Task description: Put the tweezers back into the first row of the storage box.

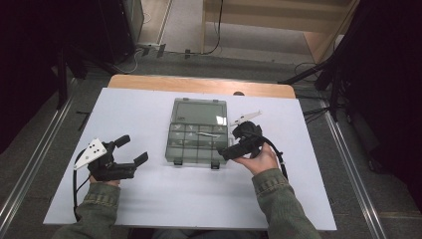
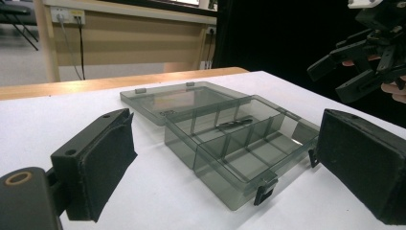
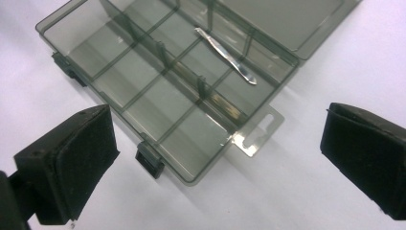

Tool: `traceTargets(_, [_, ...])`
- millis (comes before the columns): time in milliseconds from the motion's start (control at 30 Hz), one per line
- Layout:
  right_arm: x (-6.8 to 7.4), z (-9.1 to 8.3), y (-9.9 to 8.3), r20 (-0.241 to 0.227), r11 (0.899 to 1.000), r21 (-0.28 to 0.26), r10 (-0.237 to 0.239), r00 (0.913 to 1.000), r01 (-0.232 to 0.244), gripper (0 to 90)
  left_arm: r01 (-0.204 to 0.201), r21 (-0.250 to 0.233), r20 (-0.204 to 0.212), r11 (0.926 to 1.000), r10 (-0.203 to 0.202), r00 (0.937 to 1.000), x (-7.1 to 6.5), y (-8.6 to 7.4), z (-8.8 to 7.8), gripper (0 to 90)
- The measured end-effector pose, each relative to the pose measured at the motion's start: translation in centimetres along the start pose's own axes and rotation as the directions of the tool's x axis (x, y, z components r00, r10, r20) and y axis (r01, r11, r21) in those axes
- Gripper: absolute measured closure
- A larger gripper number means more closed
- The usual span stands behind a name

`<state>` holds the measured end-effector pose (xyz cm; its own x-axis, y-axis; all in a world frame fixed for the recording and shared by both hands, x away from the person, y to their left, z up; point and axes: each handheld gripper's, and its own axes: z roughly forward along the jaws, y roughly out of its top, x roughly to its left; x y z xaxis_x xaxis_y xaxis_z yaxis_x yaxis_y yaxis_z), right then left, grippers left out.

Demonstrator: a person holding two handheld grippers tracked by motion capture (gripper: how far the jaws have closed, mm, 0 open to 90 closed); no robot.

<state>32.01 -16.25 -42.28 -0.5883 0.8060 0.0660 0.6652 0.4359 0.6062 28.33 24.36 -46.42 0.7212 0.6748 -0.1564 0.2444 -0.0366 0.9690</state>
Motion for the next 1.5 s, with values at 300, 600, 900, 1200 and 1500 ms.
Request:
traceTargets(300, [-0.4,-0.4,-1.7,0.009,0.999,-0.054,0.003,1.0,-0.002,0.0,0.002,0.0,0.003,1.0,-0.002,1.0,0.0,0.0,0.0,5.8])
traceTargets(600, [-1.4,-1.1,-4.6,0.025,0.985,-0.168,0.041,0.9989,-0.036,0.0,0.001,0.002,0.003,1.0,-0.001,1.0,0.0,0.0,0.0,5.7])
traceTargets(900, [-2.7,-2.0,-7.9,0.03,0.967,-0.242,0.094,0.9951,-0.084,0.0,-0.001,0.004,0.004,1.0,0.001,1.0,0.0,0.0,0.0,5.7])
traceTargets(1200, [-3.5,-3.2,-10.3,0.015,0.938,-0.327,0.129,0.9915,-0.117,0.0,-0.002,0.005,0.003,1.0,0.002,1.0,-0.1,0.0,0.0,5.8])
traceTargets(1500, [-4.3,-4.0,-13.0,-0.001,0.887,-0.434,0.176,0.9845,-0.158,0.0,-0.005,0.005,0.002,1.0,0.005,1.0,-0.1,0.0,0.0,5.7])
